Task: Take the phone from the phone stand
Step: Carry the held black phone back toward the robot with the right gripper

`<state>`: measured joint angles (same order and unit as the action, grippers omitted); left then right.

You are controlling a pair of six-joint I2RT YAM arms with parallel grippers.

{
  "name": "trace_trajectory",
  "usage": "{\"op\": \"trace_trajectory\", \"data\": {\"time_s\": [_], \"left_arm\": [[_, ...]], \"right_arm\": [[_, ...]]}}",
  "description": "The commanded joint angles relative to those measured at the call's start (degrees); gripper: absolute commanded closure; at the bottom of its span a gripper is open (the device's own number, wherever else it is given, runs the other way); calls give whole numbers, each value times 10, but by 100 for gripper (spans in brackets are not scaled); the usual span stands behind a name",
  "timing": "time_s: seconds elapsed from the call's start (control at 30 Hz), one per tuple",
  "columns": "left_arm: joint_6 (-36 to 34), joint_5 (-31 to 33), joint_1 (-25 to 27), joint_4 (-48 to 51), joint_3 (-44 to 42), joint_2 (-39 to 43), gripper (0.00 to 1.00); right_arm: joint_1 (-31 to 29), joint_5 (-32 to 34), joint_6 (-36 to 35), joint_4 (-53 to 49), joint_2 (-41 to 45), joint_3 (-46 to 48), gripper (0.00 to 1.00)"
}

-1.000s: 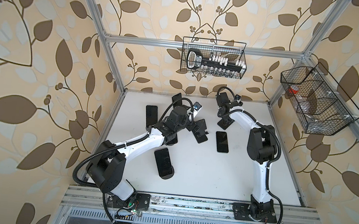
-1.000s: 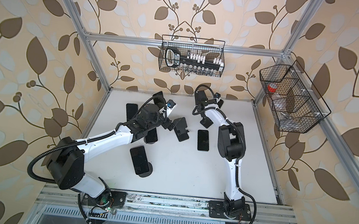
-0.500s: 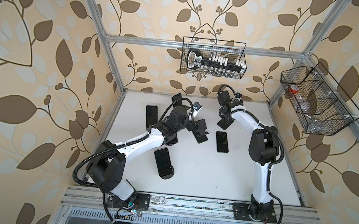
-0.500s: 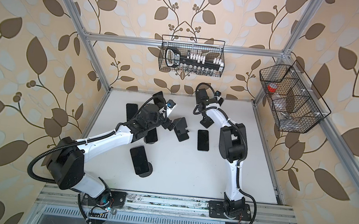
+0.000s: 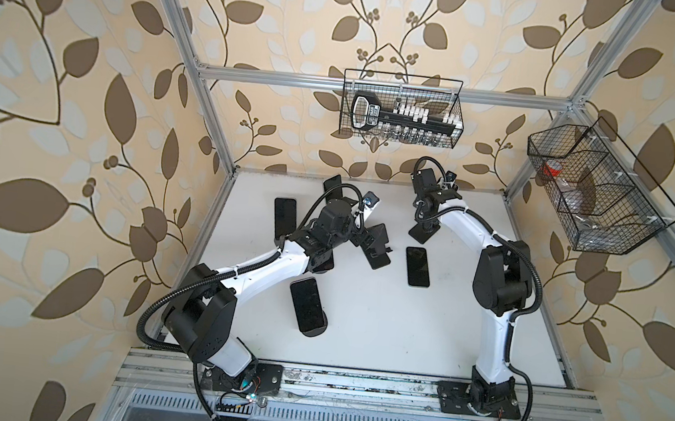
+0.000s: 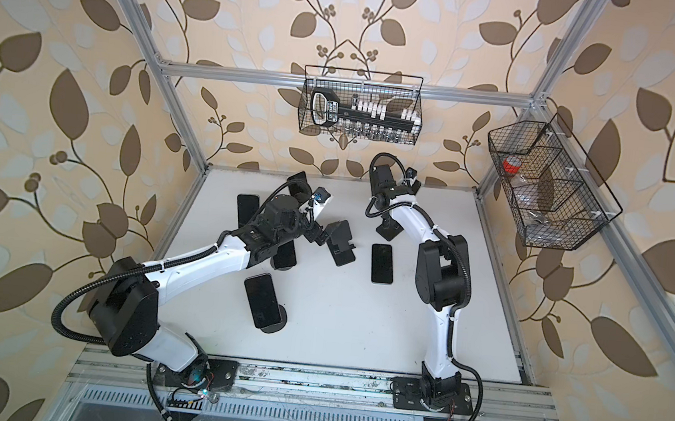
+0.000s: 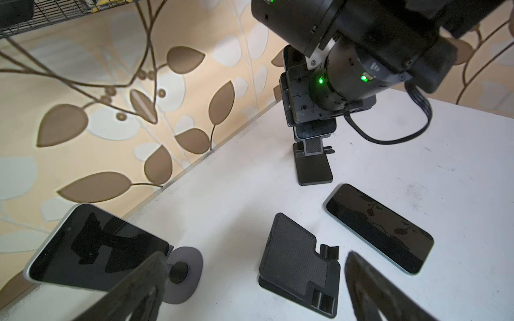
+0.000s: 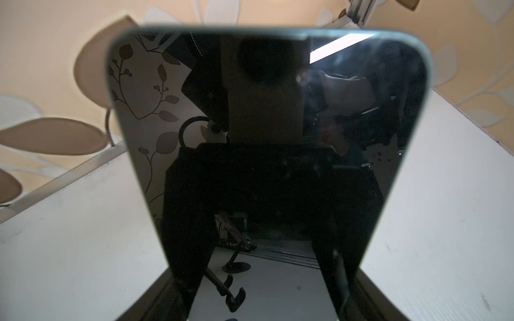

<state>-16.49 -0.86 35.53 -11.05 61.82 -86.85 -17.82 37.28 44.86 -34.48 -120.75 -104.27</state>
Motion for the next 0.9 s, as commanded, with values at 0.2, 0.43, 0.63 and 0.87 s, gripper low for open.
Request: {"op": "trace_trajectory", "data": {"time_s": [0.2,0.43,0.63,0.87], "left_arm": [[8,3,-5,-31,-5,16,1],[10,2,-5,-30,-5,14,1],[11,1,-5,-29,-4,15,1],[16,-2,-5,-26,-1,12,1]], "right_arm": [[1,-13,-22,39,45,30,47],[1,-35,-31,67,66,53,47],[1,-39,-33,73,77,69,47],[1,-68,-49,97,105,94,45]]}}
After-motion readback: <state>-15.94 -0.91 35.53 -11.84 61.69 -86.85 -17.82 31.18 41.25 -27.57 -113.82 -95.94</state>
